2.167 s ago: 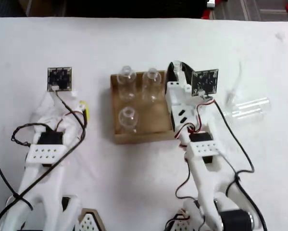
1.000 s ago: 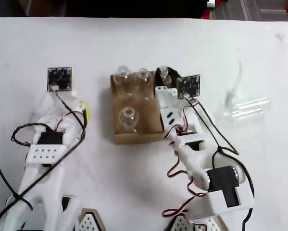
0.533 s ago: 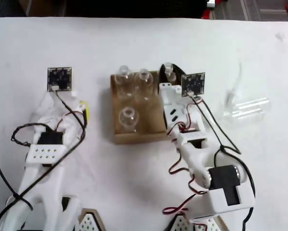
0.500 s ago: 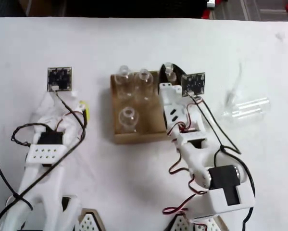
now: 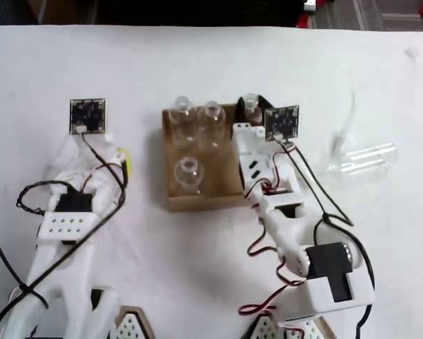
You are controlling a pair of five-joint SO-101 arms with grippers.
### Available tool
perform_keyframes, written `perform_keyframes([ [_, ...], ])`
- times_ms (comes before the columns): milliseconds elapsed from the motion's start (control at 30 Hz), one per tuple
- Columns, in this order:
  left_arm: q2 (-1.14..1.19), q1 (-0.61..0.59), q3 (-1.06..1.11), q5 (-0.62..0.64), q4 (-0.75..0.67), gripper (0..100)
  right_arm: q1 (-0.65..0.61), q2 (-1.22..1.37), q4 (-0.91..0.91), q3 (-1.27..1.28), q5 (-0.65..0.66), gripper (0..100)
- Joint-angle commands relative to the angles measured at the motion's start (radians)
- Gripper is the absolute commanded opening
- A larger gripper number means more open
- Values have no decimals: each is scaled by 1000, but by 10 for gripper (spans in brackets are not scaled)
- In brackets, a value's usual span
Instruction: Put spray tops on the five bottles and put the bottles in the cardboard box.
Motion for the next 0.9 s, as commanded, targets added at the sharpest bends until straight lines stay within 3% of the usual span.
perform_keyframes([
  [0, -24, 10, -9, 5, -29, 94, 7, -21, 8, -40, -9, 183],
  [233, -24, 7, -9, 5, -29, 94, 18, -176, 114, -32, -9, 167],
  [400, -24, 7, -8, 5, -29, 94, 10, -458, 430, -44, -2, 170],
  [533, -24, 7, -6, 5, -29, 94, 56, -659, 797, -167, 14, 170],
  [700, -24, 7, -6, 5, -29, 94, 168, -668, 1216, -411, 163, 168],
  [867, -24, 5, -5, 5, -29, 94, 315, -599, 1425, -514, 450, 166],
])
